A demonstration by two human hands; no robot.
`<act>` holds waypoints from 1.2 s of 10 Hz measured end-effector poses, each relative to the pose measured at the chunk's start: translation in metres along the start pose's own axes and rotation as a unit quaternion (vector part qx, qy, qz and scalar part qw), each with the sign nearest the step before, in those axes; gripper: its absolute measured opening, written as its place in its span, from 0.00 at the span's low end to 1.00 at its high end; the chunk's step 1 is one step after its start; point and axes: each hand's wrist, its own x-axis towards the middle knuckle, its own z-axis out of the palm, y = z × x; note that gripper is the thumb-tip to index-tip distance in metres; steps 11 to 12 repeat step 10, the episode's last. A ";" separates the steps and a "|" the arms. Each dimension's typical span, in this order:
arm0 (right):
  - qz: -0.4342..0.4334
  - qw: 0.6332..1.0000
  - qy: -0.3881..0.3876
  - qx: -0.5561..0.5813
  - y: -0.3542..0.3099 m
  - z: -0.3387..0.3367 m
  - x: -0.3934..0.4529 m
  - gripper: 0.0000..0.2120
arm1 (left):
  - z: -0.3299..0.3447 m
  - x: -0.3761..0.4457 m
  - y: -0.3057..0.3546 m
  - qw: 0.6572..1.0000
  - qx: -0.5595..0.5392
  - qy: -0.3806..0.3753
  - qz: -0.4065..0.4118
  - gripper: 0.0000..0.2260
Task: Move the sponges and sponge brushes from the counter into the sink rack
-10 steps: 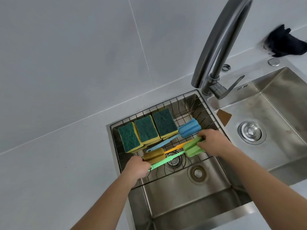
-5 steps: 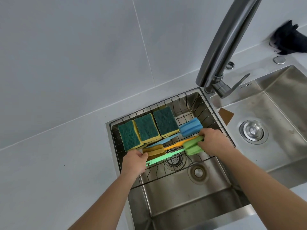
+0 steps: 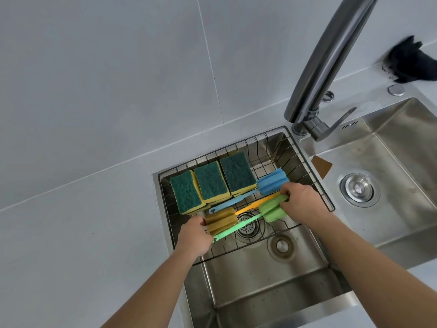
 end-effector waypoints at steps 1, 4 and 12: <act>0.001 1.000 0.004 0.002 0.002 0.003 0.001 0.13 | 0.001 0.002 0.000 1.000 0.004 -0.001 0.004 0.13; -0.003 0.999 -0.010 -0.032 0.003 0.003 -0.001 0.09 | 0.000 0.002 -0.002 1.000 -0.008 0.003 0.008 0.10; -0.025 0.989 -0.005 -0.146 -0.040 -0.030 -0.080 0.17 | -0.054 -0.070 -0.047 0.989 0.013 -0.007 0.147 0.11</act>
